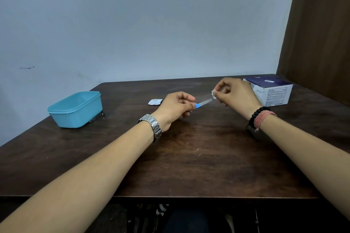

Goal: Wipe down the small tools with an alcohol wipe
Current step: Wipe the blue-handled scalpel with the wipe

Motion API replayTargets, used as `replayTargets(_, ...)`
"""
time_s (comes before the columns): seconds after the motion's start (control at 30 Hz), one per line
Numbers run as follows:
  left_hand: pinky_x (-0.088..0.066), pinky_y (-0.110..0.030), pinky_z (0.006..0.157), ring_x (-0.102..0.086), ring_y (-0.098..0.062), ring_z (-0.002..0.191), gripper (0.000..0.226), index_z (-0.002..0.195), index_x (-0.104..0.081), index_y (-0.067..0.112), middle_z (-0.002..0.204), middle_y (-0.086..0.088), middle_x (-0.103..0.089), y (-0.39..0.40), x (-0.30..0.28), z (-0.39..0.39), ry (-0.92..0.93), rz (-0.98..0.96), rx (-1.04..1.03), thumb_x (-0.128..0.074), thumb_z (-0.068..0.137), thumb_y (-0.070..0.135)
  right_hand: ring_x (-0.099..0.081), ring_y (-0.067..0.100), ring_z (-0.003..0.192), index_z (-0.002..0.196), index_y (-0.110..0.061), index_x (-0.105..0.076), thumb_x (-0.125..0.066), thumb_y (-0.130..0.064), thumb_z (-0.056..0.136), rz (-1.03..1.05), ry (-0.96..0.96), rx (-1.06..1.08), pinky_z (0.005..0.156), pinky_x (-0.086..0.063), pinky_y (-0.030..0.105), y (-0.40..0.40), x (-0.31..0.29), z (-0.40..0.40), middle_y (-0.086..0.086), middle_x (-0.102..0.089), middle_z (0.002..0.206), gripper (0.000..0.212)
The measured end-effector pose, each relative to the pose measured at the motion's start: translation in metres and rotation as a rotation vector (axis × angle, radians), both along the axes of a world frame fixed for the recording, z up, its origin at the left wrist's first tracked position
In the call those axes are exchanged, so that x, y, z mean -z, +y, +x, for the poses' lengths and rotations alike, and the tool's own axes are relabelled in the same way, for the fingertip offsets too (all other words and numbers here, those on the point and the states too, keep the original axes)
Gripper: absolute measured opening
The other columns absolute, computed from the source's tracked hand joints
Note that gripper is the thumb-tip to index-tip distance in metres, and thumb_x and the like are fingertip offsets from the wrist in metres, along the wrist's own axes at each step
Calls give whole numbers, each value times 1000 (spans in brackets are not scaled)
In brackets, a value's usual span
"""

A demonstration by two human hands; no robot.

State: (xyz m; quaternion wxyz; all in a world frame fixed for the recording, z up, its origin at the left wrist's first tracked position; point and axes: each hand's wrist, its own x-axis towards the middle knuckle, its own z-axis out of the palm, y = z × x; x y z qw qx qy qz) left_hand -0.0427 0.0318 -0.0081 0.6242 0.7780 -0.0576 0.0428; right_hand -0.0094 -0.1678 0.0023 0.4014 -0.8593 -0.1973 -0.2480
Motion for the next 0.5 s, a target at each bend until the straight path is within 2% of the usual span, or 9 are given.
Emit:
replayTargets(0.1, -47, -30, 69, -56, -13, 64, 14, 88, -63, 16, 79, -5, -63, 0, 1, 1, -5, 9, 0, -72, 84, 6, -62, 11, 50, 81, -15, -66, -70, -19, 85, 9, 17, -163, 52, -51, 20, 7, -4, -11, -1, -68, 60, 7)
replayTargets(0.2, -47, -32, 72, -57, -16, 71, 15, 87, -62, 17, 81, -7, -63, -2, 3, 1, -14, 4, 25, -72, 84, 6, -60, 11, 49, 82, -15, -66, -70, -15, 84, -93, 20, -253, 52, -52, 24, 19, 2, -17, -1, -67, 59, 5)
replayTargets(0.33, -49, -29, 71, -57, -13, 67, 15, 88, -63, 16, 79, -5, -63, -2, 1, 1, -16, -9, 21, -71, 84, 4, -58, 6, 47, 79, -19, -66, -70, -17, 82, -119, 3, -182, 57, -54, 29, 18, 4, -10, -5, -67, 57, 5)
replayTargets(0.5, -49, -33, 75, -57, -14, 66, 15, 88, -64, 16, 79, -5, -64, -1, 1, 0, -17, -6, 9, -70, 85, 3, -60, 5, 53, 74, -21, -64, -70, -22, 82, -60, -12, 6, 66, -55, 34, 0, 4, 3, -5, -66, 56, 9)
